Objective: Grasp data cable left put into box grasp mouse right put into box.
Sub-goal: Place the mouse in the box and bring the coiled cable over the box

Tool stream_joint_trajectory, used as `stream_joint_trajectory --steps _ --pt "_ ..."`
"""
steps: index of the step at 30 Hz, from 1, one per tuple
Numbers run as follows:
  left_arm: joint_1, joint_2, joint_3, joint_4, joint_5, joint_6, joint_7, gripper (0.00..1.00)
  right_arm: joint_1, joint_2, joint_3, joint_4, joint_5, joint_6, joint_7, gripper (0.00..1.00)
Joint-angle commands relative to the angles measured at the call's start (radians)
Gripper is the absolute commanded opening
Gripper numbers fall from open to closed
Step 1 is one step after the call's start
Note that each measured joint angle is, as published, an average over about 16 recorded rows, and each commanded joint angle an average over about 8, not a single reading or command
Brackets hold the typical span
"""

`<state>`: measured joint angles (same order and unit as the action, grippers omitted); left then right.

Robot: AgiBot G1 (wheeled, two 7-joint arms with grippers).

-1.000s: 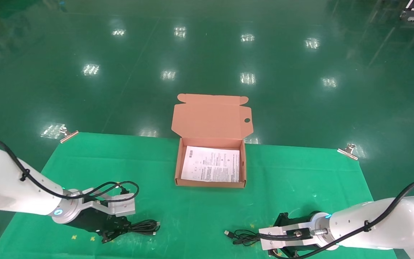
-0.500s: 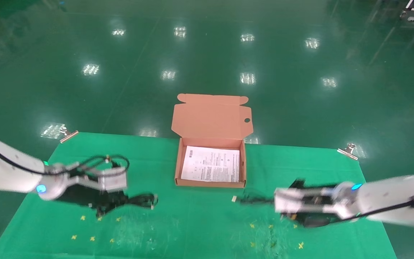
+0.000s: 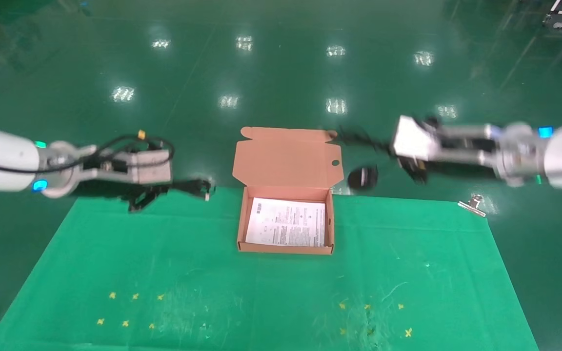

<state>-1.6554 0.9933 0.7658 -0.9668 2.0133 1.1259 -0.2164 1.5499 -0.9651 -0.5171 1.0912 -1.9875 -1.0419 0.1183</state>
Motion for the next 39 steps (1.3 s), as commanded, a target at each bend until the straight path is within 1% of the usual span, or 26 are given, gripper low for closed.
stream_joint_trajectory --steps 1,9,21,26,31,39 --pt "-0.012 0.007 0.0 -0.022 0.022 -0.022 -0.008 0.0 0.036 -0.017 0.011 -0.003 0.013 0.009 -0.004 0.0" --pt "-0.076 0.067 -0.007 0.022 0.066 -0.102 0.005 0.0 0.147 -0.154 0.013 -0.144 0.027 0.088 -0.072 0.0" --pt "-0.143 0.132 -0.031 0.135 0.038 -0.163 0.046 0.0 0.244 -0.314 0.014 -0.339 0.078 0.15 -0.173 0.0" --pt "-0.161 0.147 -0.033 0.167 0.029 -0.164 0.064 0.0 0.262 -0.346 0.013 -0.401 0.091 0.161 -0.21 0.0" --pt "-0.167 0.152 -0.032 0.181 0.029 -0.164 0.072 0.0 0.262 -0.357 0.009 -0.43 0.1 0.159 -0.23 0.0" --pt "-0.146 0.141 -0.015 0.188 0.06 -0.149 0.045 0.0 0.218 -0.358 -0.006 -0.417 0.108 0.137 -0.224 0.0"
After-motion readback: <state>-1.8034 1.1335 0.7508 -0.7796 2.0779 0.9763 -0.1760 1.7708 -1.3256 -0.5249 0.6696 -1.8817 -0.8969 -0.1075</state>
